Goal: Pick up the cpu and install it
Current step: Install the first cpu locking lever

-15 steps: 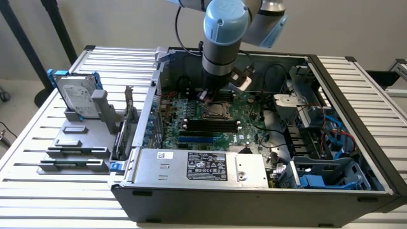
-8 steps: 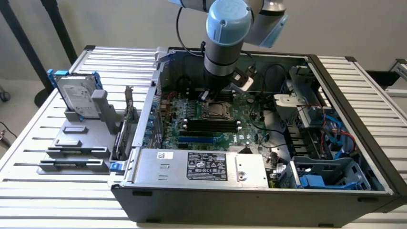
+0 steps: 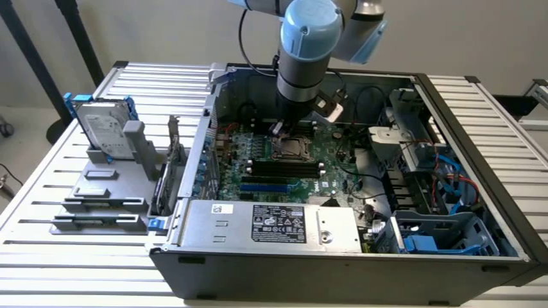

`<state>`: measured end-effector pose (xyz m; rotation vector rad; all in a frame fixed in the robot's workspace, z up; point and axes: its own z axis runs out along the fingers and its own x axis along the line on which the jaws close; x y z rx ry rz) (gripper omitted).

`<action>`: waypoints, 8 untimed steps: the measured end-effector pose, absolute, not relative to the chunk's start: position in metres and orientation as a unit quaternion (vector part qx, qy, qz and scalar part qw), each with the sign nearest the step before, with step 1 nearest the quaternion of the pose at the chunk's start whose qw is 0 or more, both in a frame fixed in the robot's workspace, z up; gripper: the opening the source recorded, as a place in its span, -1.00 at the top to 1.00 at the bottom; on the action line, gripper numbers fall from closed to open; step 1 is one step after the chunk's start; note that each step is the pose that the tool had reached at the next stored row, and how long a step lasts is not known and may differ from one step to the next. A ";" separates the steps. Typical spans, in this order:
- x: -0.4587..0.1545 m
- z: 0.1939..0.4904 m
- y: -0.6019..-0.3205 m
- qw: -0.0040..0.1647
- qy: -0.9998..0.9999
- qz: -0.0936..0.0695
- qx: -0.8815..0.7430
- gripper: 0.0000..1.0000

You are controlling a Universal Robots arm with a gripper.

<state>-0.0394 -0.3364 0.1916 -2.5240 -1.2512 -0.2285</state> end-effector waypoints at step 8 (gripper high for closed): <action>-0.054 0.209 -0.337 0.159 -0.437 -0.078 -0.882 0.79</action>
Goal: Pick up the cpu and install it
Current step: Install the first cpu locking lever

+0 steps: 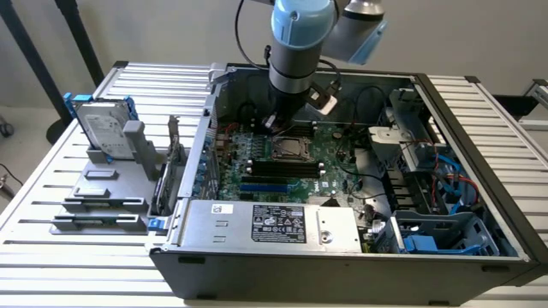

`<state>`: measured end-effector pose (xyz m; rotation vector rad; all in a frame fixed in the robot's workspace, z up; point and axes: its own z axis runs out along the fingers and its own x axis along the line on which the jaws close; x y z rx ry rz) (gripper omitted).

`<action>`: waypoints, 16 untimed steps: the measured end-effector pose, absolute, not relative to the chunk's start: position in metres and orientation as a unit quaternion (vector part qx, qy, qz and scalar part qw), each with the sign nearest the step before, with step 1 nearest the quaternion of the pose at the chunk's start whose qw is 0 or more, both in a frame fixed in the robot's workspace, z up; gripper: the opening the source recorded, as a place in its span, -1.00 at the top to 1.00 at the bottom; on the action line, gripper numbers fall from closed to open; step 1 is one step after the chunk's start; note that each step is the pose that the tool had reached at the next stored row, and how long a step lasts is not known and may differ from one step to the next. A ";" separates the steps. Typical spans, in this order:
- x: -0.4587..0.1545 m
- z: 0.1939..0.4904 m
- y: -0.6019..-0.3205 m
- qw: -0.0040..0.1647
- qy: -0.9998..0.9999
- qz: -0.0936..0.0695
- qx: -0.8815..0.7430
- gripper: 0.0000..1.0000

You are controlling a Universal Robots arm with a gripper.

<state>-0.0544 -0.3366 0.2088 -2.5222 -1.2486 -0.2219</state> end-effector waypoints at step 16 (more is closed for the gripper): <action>-0.064 0.211 -0.337 0.158 -0.437 -0.077 -0.882 0.79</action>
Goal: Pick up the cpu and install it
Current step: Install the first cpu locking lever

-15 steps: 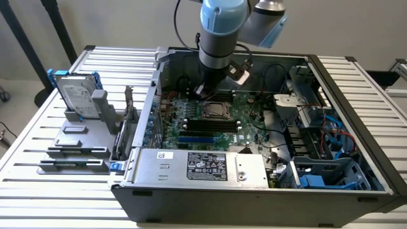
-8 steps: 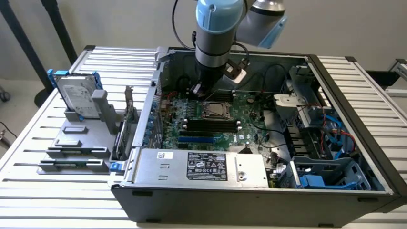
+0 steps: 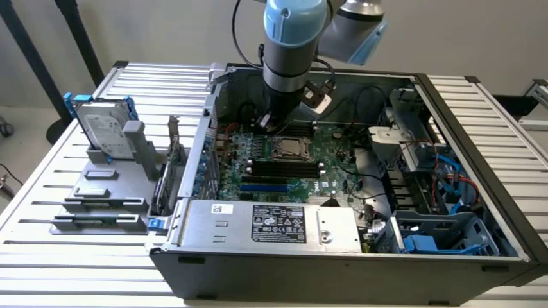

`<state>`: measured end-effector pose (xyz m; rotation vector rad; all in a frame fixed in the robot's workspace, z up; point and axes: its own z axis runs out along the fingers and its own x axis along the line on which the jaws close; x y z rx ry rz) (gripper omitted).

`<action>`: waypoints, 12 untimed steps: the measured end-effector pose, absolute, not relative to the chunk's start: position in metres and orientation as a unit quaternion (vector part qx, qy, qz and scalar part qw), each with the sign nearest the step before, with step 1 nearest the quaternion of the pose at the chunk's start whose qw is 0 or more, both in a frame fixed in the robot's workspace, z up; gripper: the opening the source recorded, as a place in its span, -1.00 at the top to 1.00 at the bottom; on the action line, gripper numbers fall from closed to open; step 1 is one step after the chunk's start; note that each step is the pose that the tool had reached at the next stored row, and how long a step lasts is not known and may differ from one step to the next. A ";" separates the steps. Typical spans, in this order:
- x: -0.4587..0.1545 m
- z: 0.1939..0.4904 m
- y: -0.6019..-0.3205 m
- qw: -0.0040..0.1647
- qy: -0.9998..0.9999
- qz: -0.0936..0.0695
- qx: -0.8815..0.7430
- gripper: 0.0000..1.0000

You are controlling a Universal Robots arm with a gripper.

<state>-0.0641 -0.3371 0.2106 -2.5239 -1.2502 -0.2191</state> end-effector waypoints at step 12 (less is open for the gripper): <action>-0.060 0.204 -0.337 0.149 -0.438 -0.072 -0.884 0.79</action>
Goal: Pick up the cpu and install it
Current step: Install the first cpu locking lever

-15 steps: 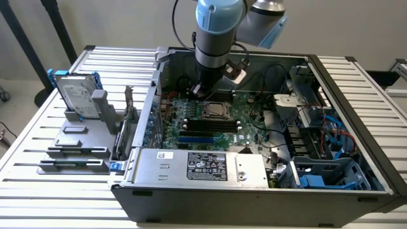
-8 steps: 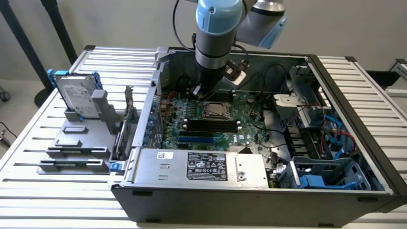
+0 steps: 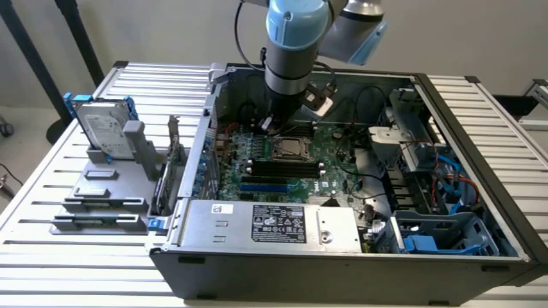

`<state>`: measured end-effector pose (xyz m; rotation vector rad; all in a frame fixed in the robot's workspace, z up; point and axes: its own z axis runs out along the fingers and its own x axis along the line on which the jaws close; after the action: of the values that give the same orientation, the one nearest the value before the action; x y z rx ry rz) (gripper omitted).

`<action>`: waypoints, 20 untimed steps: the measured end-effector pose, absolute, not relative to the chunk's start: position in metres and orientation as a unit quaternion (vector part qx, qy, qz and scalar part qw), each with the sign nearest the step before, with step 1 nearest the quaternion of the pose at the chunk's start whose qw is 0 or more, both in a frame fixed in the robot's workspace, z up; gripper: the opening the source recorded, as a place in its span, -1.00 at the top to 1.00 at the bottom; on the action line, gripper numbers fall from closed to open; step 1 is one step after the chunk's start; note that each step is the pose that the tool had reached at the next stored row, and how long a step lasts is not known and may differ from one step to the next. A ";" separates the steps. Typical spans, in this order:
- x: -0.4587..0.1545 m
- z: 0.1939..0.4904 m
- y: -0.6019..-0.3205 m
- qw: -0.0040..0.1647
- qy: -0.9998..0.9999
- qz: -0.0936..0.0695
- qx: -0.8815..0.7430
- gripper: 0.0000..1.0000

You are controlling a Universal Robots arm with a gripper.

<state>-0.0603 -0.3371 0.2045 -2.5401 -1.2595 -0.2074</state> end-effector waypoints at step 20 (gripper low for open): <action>-0.049 0.195 -0.336 0.148 -0.438 -0.068 -0.884 0.79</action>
<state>-0.0487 -0.3361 0.1947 -2.5426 -1.2606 -0.1958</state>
